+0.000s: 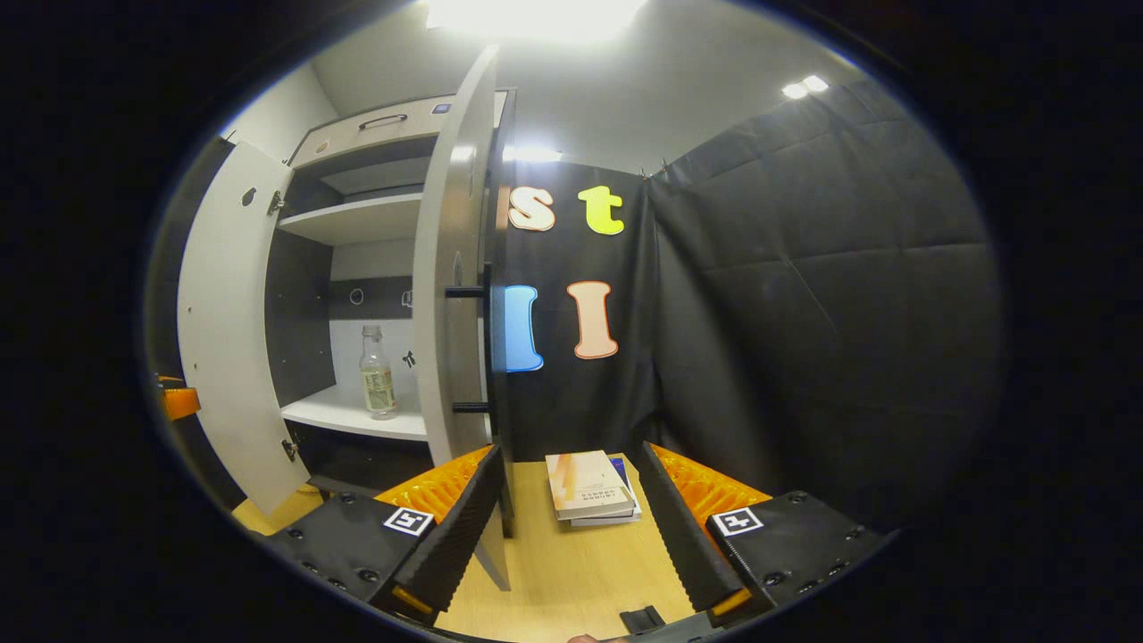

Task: Grasp the bottle in the cabinet with the left hand and place it on the coaster, then close the right door with the right hand and the left door with the left hand.

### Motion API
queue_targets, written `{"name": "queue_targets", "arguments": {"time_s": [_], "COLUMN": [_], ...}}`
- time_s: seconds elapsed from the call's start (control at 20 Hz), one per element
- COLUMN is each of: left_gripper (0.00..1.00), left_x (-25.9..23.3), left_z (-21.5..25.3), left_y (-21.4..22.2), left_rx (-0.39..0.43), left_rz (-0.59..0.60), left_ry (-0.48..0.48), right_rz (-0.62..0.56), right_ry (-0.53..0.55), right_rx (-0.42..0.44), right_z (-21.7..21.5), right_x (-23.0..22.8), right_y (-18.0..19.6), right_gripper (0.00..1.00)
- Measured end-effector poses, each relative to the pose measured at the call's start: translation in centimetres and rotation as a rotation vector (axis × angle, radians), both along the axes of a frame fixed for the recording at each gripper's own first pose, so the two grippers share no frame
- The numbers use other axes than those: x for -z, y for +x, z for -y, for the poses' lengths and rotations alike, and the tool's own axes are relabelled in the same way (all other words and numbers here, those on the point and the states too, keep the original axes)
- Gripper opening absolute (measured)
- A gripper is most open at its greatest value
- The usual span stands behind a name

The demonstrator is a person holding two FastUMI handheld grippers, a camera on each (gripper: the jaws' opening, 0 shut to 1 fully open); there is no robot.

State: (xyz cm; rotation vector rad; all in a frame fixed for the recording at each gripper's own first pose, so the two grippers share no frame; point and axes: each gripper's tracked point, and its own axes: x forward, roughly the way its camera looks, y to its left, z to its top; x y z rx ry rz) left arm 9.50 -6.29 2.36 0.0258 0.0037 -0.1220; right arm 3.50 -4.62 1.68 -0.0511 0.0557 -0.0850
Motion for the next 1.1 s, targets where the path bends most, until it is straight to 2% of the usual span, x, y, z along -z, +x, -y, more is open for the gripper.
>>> {"name": "queue_targets", "arguments": {"time_s": [0.2,0.5,0.7,0.95,1.1], "left_gripper": [0.94,0.94,0.93,0.93,0.92], "left_x": [-0.6,-3.8,-5.3,-6.4,-7.1], "left_z": [2.0,5.7,7.9,9.3,10.0], "left_y": [4.8,12.8,17.2,21.9,24.6], "left_rx": [0.013,0.040,0.044,0.043,0.039], "left_rz": [0.003,0.026,0.025,0.028,0.046], "left_ry": [-0.025,-0.032,-0.074,-0.070,-0.013], "right_rz": [-0.004,0.011,0.040,0.048,0.052], "right_ry": [0.008,0.042,0.049,0.052,0.063], "right_rx": [0.057,0.084,0.092,0.108,0.128], "right_z": [2.9,5.9,7.8,9.4,9.8], "right_x": [0.4,0.4,0.0,0.2,-0.2], "right_y": [2.9,8.2,11.1,12.5,12.6], "right_gripper": [0.97,0.97,0.97,0.98,0.98]}}
